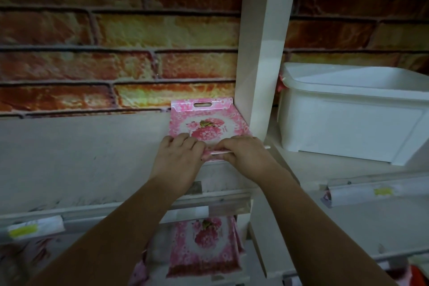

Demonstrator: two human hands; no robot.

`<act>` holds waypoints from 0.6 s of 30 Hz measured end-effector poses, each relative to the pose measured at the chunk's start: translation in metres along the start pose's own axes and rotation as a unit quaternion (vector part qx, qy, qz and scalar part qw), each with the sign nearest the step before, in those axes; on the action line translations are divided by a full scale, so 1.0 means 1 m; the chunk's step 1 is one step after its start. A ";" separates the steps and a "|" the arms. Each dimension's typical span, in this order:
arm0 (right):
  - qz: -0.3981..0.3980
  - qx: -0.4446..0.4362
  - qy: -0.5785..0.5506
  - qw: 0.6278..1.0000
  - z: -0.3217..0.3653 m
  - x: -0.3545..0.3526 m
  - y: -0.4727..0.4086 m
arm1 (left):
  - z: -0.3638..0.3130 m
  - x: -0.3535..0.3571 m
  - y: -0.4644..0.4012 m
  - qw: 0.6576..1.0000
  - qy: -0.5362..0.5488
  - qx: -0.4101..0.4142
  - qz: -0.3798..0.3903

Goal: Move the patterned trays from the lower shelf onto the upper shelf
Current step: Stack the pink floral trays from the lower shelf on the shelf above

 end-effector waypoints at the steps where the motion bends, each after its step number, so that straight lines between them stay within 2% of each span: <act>1: 0.010 -0.004 -0.003 1.000 0.001 0.000 0.000 | 0.000 -0.001 0.000 1.000 0.002 -0.010 -0.002; 6: 0.062 -0.020 -0.028 0.997 0.004 0.005 -0.004 | -0.001 -0.001 0.005 0.999 0.003 -0.040 0.013; 13: 0.132 -0.023 -0.159 0.978 0.013 0.012 -0.005 | 0.001 0.003 0.013 0.997 -0.007 -0.054 0.047; 18: 0.089 0.001 -0.180 0.980 0.007 0.011 0.001 | -0.003 0.005 0.017 0.994 -0.020 -0.082 0.075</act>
Point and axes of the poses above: each hand's wrist, its own y-axis away from the middle knuckle, its own x-axis out of the palm, z = x × y, the point moved 7 cm from there along -y, towards the middle knuckle, and after that the axes turned 15 degrees about -z, right-handed, at the moved point
